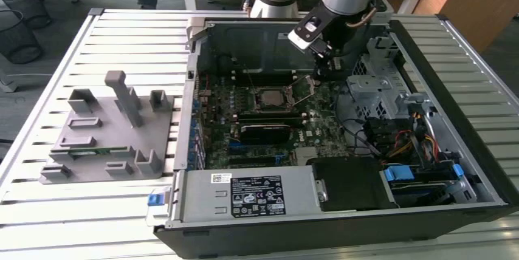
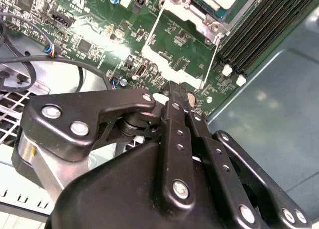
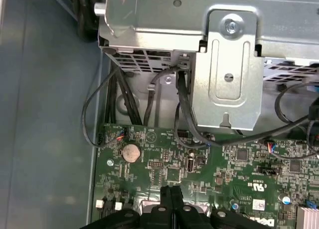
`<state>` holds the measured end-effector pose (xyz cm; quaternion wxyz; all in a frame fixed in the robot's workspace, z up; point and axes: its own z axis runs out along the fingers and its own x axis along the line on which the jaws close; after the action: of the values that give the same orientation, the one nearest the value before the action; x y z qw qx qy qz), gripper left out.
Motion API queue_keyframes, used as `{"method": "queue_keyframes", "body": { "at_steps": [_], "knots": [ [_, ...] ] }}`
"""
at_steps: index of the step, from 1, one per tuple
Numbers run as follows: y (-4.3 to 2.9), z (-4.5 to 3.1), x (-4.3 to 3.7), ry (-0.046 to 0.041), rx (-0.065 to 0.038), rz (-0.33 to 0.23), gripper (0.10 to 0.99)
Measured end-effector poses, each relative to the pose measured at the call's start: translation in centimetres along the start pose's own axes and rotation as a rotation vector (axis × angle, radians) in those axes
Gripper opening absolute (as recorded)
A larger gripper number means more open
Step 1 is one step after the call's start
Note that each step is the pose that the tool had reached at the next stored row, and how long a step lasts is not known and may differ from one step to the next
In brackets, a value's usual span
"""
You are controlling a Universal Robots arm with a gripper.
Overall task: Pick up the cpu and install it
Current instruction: 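Close the cpu cover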
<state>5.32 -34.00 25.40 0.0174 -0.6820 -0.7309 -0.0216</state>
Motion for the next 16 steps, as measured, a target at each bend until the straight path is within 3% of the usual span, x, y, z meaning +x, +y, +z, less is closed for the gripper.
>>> {"method": "queue_keyframes", "body": {
  "at_steps": [6,16],
  "knots": [
    [0.63,0.30,0.04,-0.0004,0.003,0.000,0.106],
    [0.87,1.50,-0.03,-0.0005,0.009,0.000,0.106]
  ]
}}
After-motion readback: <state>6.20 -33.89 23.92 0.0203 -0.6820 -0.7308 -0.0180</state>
